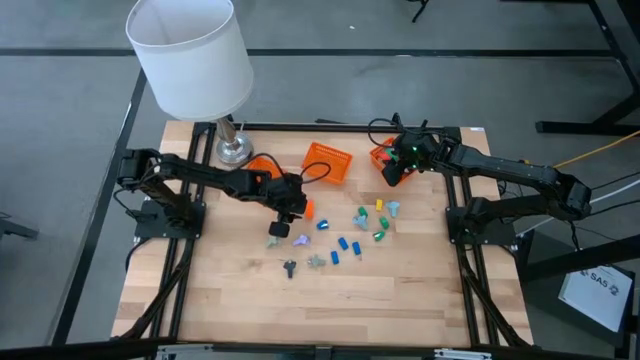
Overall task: Pick and place Stapler, Stapler remover, tape
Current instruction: Put the orange tape into the right orange bin
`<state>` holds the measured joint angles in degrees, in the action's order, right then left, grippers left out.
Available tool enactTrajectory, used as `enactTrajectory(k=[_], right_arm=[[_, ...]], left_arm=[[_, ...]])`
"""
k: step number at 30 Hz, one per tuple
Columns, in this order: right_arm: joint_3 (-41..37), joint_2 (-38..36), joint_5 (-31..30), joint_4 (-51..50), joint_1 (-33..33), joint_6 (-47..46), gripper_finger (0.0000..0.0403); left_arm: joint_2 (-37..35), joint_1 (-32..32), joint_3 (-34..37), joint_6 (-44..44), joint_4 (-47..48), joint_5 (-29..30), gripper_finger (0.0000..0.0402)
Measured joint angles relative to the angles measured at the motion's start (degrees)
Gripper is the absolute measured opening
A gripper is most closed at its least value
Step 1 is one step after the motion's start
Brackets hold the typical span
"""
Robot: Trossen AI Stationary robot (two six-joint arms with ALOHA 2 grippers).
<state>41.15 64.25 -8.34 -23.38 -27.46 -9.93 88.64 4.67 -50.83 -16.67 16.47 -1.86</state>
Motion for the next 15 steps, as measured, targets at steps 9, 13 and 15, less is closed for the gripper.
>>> enactTrajectory(k=[9,13,15], right_arm=[[0.0,0.0,0.0,0.0,0.0,0.1,0.0213],[0.0,0.0,0.0,0.0,0.0,0.1,0.0213],[0.0,0.0,0.0,0.0,0.0,0.1,0.0213]], left_arm=[[0.0,-1.9,0.0,0.0,0.0,3.9,0.0154],[0.0,-2.1,0.0,0.7,0.0,3.9,0.0167],[0.0,-2.1,0.0,1.3,0.0,3.9,0.017]])
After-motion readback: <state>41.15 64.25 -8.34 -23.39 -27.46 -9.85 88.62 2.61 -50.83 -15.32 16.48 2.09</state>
